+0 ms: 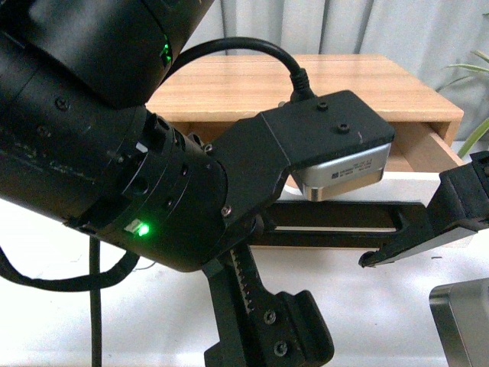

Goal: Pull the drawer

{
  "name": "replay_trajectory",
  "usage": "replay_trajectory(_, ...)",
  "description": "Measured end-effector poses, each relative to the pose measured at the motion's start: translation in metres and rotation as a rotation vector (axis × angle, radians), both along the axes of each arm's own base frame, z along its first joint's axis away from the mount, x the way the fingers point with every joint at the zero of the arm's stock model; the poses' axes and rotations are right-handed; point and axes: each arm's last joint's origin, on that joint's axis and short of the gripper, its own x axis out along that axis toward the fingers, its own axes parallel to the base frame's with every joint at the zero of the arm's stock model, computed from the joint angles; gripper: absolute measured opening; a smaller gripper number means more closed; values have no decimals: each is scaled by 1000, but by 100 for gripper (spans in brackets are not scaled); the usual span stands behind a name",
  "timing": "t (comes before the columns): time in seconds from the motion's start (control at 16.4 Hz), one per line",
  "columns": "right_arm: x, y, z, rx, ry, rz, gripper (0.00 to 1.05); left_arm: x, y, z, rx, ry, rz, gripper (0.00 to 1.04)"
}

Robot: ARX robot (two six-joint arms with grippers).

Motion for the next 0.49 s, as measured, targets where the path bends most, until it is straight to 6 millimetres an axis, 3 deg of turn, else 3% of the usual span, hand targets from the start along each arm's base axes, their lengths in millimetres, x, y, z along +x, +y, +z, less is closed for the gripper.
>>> replay_trajectory(0.37, 17, -12, 36, 68, -66, -69, 98, 12, 16, 36, -120, -54, 82, 98)
replay_trajectory(0.49, 21, -19, 50, 107, -72, -100, 98, 19, 35, 59, -214, -84, 163, 98)
